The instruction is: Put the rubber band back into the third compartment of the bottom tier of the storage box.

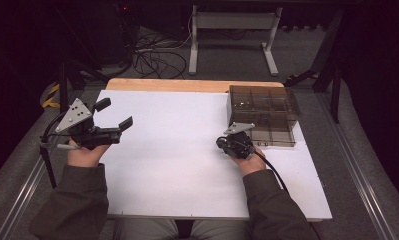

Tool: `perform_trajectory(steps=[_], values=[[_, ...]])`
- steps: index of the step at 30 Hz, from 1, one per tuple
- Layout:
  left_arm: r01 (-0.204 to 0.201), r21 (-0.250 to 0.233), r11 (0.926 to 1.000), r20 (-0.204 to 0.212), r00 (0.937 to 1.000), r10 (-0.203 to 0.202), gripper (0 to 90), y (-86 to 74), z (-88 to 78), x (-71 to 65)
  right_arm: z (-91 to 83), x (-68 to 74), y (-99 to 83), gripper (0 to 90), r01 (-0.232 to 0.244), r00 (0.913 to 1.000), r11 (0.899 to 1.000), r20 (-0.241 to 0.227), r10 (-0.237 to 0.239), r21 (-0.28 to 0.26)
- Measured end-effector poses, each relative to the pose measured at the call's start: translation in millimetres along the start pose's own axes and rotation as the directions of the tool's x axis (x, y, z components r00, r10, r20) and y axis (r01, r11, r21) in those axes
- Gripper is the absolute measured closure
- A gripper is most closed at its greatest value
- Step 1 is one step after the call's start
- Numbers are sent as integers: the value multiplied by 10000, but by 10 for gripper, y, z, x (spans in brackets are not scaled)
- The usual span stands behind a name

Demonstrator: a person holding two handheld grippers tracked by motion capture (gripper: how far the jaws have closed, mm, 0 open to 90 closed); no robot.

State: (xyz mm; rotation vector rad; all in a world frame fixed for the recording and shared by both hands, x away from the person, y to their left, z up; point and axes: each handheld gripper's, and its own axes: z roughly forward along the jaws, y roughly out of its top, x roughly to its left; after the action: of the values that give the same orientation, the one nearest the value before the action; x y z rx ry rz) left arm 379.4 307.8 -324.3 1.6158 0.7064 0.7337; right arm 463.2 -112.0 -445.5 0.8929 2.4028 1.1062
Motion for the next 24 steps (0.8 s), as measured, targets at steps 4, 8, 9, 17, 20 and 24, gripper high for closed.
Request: perform_trajectory(steps=[4, 8, 9, 17, 20, 24], values=[[37, -35, 10000, 1, 10000, -37, 59, -1, 2, -4, -72, -20, 22, 876, -82, 9999, 9994, 109, 85, -327], [8, -5, 10000, -15, 10000, -8, 59, -1, 8, -10, -136, -45, 35, 876, -204, 9994, 9980, 253, 220, -601], [-24, 42, 10000, -37, 10000, 24, 59, -2, 10, -15, -136, -45, 35, 876, -204, 9994, 9980, 253, 220, -601], [-105, 111, 9999, -48, 9999, 106, 60, -1, 19, -22, -214, -92, 39, 877, -301, 9982, 9961, 501, 343, -825], [-105, 109, 9999, -44, 9999, 106, 60, -1, 18, -22, -244, -114, 37, 877, -360, 9973, 9952, 599, 415, -908], [-98, 99, 9999, -39, 9999, 98, 60, -1, 21, -25, -283, -145, 32, 877, -453, 9961, 9941, 709, 524, -989]])
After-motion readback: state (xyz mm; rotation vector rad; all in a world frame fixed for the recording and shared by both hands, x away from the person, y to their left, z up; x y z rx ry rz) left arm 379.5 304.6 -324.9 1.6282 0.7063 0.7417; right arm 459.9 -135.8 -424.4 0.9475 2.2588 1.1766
